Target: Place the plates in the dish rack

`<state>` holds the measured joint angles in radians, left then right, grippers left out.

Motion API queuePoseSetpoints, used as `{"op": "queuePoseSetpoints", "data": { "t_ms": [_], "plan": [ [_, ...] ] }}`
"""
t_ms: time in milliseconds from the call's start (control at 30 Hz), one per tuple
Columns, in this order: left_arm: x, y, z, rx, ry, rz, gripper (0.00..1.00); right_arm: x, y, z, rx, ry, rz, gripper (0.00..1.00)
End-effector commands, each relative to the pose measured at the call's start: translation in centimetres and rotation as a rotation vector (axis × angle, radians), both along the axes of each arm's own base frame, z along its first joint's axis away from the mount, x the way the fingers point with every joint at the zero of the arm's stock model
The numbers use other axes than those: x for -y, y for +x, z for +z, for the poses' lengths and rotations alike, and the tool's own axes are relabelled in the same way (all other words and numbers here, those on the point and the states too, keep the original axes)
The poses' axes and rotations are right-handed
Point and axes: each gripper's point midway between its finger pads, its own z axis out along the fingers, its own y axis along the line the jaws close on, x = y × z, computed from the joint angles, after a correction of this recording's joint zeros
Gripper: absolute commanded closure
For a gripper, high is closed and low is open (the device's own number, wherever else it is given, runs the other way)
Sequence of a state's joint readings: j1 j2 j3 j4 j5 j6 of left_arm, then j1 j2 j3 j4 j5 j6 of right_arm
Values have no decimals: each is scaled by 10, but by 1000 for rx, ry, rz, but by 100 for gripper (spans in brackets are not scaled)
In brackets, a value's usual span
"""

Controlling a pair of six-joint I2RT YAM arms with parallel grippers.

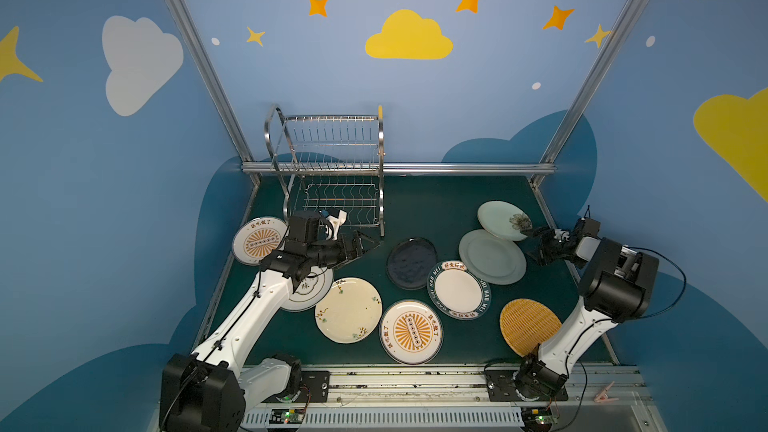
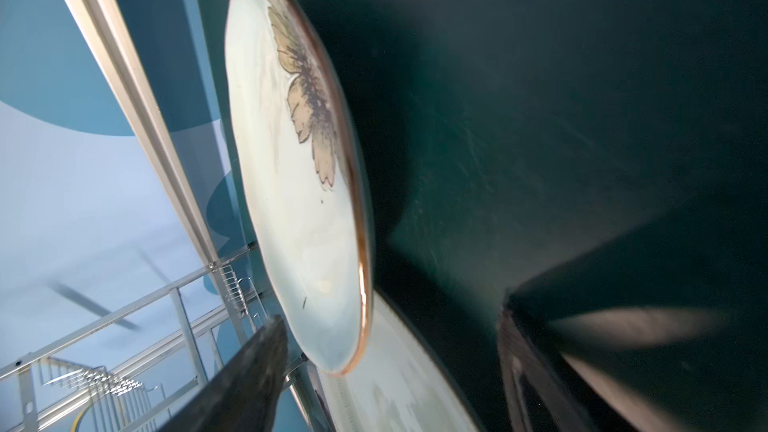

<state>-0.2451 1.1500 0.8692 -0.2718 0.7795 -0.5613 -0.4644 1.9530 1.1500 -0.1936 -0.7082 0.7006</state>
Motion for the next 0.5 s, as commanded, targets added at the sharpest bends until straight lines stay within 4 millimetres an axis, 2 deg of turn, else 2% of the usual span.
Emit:
{"op": "queuePoseSetpoints", "data": {
  "t_ms": [0,200,467],
  "plan": [
    [3,-2,11,55,-14,-29,0,-3,16,3,19,7,23,24],
    [1,2,9,49,-22,-16,0,-1,34,0,33,31,18,31],
    [-6,10,9,33,-62,17,0,-3,47,-12,29,71,23,40]
  ]
}}
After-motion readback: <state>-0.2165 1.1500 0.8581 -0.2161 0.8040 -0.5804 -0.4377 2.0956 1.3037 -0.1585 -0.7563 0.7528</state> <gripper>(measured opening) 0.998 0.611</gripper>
